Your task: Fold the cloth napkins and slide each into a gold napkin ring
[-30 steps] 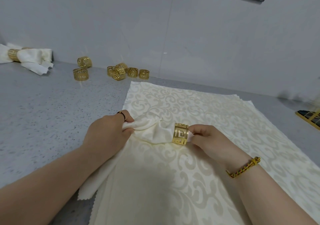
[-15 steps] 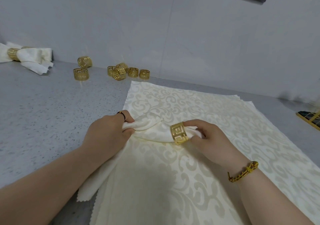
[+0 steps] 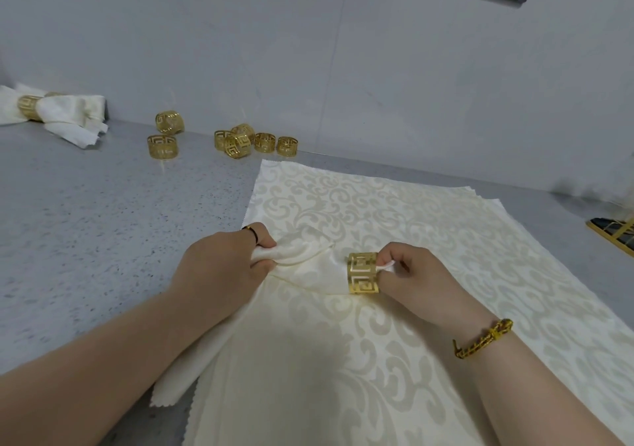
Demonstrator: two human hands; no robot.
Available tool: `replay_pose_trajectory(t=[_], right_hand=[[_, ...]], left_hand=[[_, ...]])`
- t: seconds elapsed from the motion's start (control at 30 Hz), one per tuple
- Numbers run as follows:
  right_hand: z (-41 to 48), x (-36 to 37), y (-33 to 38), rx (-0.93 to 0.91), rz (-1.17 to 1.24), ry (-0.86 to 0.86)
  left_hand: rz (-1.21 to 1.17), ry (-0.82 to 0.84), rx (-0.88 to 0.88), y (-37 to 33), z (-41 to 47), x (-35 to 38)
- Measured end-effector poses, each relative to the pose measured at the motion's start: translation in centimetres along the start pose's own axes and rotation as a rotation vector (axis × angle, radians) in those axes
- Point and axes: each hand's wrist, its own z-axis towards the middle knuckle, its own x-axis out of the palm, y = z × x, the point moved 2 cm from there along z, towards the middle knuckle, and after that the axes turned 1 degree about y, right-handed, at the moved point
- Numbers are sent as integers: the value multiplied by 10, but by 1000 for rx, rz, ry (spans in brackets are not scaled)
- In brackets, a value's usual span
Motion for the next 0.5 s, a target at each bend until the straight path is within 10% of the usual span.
replay_pose_trajectory(t=[0.5], right_hand=[[-2, -6, -4, -2, -71, -4]], left_hand=[[149, 209, 135, -27, 6, -6]])
